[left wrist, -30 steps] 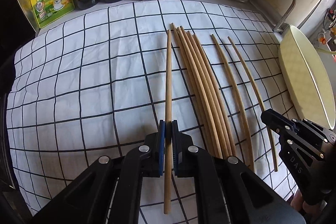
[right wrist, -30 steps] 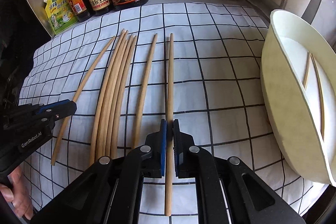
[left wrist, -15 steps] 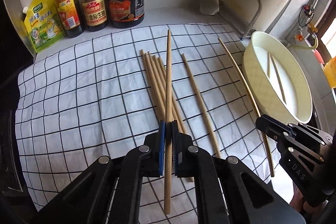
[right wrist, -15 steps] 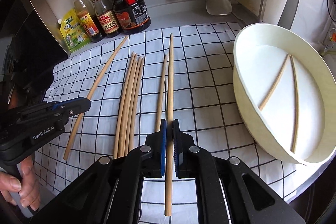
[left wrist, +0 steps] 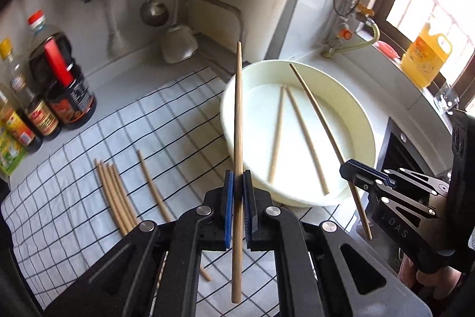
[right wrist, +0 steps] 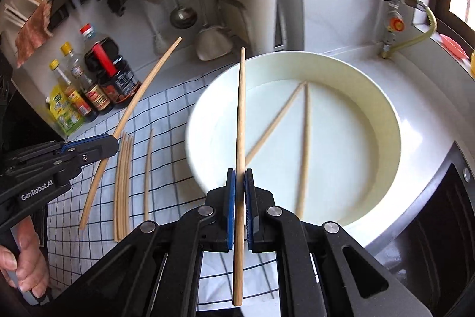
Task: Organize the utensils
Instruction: 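Carry the chopstick in the left tool to the basin while the right tool carries its own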
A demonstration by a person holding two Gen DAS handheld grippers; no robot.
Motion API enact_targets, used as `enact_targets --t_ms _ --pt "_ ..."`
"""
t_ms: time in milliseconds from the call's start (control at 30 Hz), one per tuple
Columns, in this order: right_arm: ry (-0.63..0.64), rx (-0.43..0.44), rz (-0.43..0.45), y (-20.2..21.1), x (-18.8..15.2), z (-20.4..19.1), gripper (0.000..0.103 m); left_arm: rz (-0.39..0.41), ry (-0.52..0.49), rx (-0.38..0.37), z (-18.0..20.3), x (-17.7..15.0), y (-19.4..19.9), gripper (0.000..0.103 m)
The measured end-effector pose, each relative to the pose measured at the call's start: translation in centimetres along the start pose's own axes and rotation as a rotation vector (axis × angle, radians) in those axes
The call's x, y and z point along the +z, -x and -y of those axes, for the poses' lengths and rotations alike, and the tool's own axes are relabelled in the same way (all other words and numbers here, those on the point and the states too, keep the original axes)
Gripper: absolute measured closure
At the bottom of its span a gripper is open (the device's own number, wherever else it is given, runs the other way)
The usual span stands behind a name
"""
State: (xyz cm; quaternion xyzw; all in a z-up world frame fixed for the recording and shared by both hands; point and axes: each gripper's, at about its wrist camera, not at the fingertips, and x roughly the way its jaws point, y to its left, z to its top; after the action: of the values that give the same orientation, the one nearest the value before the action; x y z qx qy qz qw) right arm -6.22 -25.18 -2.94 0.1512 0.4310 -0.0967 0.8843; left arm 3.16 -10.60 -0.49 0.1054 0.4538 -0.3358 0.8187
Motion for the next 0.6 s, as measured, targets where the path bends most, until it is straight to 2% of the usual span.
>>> enact_targets --t_ms 300,600 --pt "-0.12 -0.037 0.008 -1.5 1.8 6.0 0.097 -0.054 -0.162 -0.074 6.3 4.4 -5.3 0.096" --pt "-0.165 -0.047 -0.086 -6.1 2.9 8.7 0.097 -0.172 -0.22 -0.083 7.4 6.6 -12.0 0.096"
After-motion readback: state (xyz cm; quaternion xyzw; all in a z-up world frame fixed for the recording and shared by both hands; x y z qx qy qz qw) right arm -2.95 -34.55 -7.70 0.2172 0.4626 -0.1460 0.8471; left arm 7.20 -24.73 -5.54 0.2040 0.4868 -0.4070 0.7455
